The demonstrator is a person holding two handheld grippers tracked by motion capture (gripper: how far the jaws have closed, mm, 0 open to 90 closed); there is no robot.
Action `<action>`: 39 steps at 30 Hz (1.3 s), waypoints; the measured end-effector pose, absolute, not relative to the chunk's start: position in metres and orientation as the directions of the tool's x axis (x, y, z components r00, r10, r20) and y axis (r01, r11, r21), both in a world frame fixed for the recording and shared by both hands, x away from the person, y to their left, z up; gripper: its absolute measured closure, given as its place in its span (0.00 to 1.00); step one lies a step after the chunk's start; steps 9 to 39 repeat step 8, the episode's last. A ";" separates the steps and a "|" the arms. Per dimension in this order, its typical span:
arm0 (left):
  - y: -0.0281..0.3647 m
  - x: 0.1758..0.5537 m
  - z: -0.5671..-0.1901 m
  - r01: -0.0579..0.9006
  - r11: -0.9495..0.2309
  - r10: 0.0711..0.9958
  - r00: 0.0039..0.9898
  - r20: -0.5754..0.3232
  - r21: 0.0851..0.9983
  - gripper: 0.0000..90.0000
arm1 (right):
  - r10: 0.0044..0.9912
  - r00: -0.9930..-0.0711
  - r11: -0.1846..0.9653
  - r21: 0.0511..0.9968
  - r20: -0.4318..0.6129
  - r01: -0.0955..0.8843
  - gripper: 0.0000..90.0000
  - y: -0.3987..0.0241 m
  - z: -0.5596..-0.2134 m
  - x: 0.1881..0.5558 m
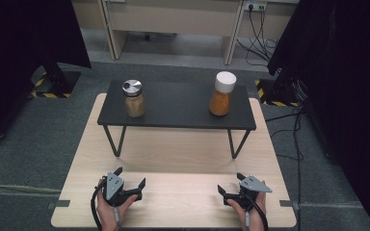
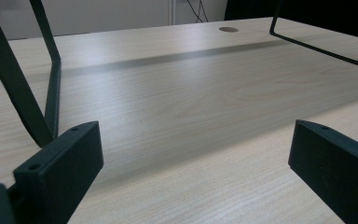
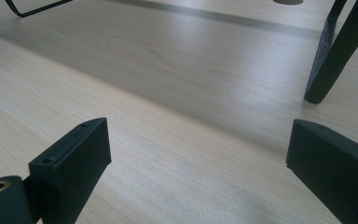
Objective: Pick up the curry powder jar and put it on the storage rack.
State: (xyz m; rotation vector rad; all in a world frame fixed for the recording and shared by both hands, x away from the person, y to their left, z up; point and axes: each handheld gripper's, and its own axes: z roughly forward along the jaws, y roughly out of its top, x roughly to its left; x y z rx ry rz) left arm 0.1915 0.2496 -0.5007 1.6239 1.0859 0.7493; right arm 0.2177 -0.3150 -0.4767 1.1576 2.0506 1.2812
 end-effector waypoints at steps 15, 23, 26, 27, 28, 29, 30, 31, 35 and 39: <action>0.251 0.191 -0.501 0.292 -0.087 0.915 0.401 -0.039 0.952 0.02 | 0.838 -0.542 0.210 0.885 0.056 0.415 0.07 -0.316 -0.477 0.218; 0.251 0.191 -0.501 0.292 -0.087 0.915 0.401 -0.039 0.952 0.02 | 0.838 -0.542 0.210 0.885 0.056 0.415 0.07 -0.316 -0.477 0.218; 0.251 0.191 -0.501 0.292 -0.087 0.915 0.401 -0.039 0.952 0.02 | 0.838 -0.542 0.210 0.885 0.056 0.415 0.07 -0.316 -0.477 0.218; 0.251 0.191 -0.501 0.292 -0.087 0.915 0.401 -0.039 0.952 0.02 | 0.838 -0.542 0.210 0.885 0.056 0.415 0.07 -0.316 -0.477 0.218; 0.251 0.191 -0.501 0.292 -0.087 0.915 0.401 -0.039 0.952 0.02 | 0.838 -0.542 0.210 0.885 0.056 0.415 0.07 -0.316 -0.477 0.218; 0.251 0.191 -0.501 0.292 -0.087 0.915 0.401 -0.039 0.952 0.02 | 0.838 -0.542 0.210 0.885 0.056 0.415 0.07 -0.316 -0.477 0.218; 0.251 0.191 -0.501 0.292 -0.087 0.915 0.401 -0.039 0.952 0.02 | 0.838 -0.542 0.210 0.885 0.056 0.415 0.07 -0.316 -0.477 0.218; 0.251 0.191 -0.501 0.292 -0.087 0.915 0.401 -0.039 0.952 0.02 | 0.838 -0.542 0.210 0.885 0.056 0.415 0.07 -0.316 -0.477 0.218; 0.251 0.191 -0.501 0.292 -0.087 0.915 0.401 -0.039 0.952 0.02 | 0.838 -0.542 0.210 0.885 0.056 0.415 0.07 -0.316 -0.477 0.218; 0.251 0.191 -0.501 0.292 -0.087 0.915 0.401 -0.039 0.952 0.02 | 0.838 -0.542 0.210 0.885 0.056 0.415 0.07 -0.316 -0.477 0.218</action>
